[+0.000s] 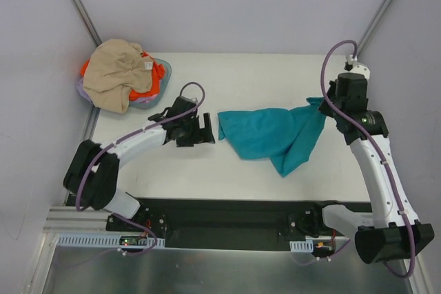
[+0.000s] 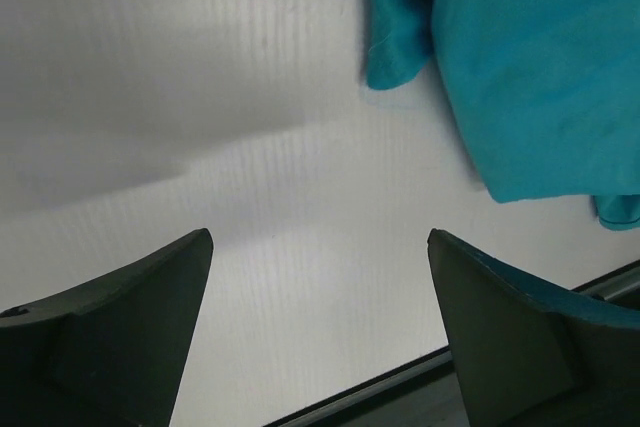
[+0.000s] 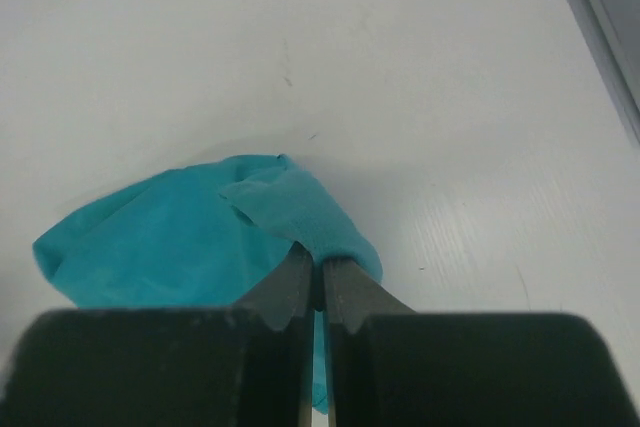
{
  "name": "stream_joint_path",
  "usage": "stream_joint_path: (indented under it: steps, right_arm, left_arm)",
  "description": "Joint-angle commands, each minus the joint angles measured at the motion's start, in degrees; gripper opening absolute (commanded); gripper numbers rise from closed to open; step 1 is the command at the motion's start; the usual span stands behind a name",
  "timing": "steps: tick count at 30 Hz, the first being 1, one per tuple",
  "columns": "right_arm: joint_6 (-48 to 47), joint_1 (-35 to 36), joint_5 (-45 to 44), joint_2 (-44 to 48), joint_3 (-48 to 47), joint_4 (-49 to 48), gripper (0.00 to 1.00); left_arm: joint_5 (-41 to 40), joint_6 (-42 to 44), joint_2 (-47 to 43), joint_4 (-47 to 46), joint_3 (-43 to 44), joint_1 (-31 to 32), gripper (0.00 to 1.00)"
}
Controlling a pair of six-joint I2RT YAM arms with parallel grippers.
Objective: Fold and stack the t-shirts
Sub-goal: Flatten out the tshirt
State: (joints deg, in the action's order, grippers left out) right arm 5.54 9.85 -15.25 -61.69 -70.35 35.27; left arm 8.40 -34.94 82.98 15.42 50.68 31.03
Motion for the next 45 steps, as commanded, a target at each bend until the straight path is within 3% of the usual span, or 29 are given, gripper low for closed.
stream_joint_path:
  steps: [1,2,4,10,19,22,24,35,41,45]
  right_arm:
    - [1.49,-6.06,-0.06,-0.53,0.21,-0.81,0.03]
    - [0.97,-7.46,0.91,-1.41,0.21,-0.99,0.03]
    - [0.53,-8.26,2.15,-2.2,0.12,-1.08,0.03]
    - [0.17,-9.76,5.31,-4.4,0.38,-1.25,0.03]
    - [-0.88,-11.6,7.68,-4.67,1.7,-2.13,0.03]
    - [-0.97,-11.95,8.48,-4.41,1.97,-2.39,0.03]
    - [-0.97,-12.13,8.65,-4.14,2.14,-2.4,0.03]
    - [-1.23,-13.45,8.74,-2.65,3.46,-3.19,0.03]
    - [-2.46,-13.89,10.23,-2.56,3.55,-3.8,0.02]
    - [-4.22,-13.89,13.31,0.51,3.11,-5.64,0.01]
  left_arm:
    - [7.06,2.77,9.19,-3.99,8.38,-0.35,0.86]
    - [6.54,2.86,10.7,-3.91,9.26,-0.35,0.79]
    - [5.31,2.86,14.12,-4.0,11.46,-0.35,0.73]
    - [12.07,3.12,21.42,-4.61,15.77,-0.26,0.64]
    - [14.36,2.68,28.89,-5.05,20.42,0.09,0.53]
    - [13.92,2.59,30.39,-5.05,21.39,0.18,0.39]
    - [13.83,2.59,30.75,-5.05,21.83,0.18,0.24]
    - [17.43,3.65,31.98,-5.05,24.47,0.18,0.0]
    - [12.53,5.49,26.2,-5.05,20.8,0.18,0.0]
    - [-1.69,7.69,12.17,-2.25,16.74,0.18,0.0]
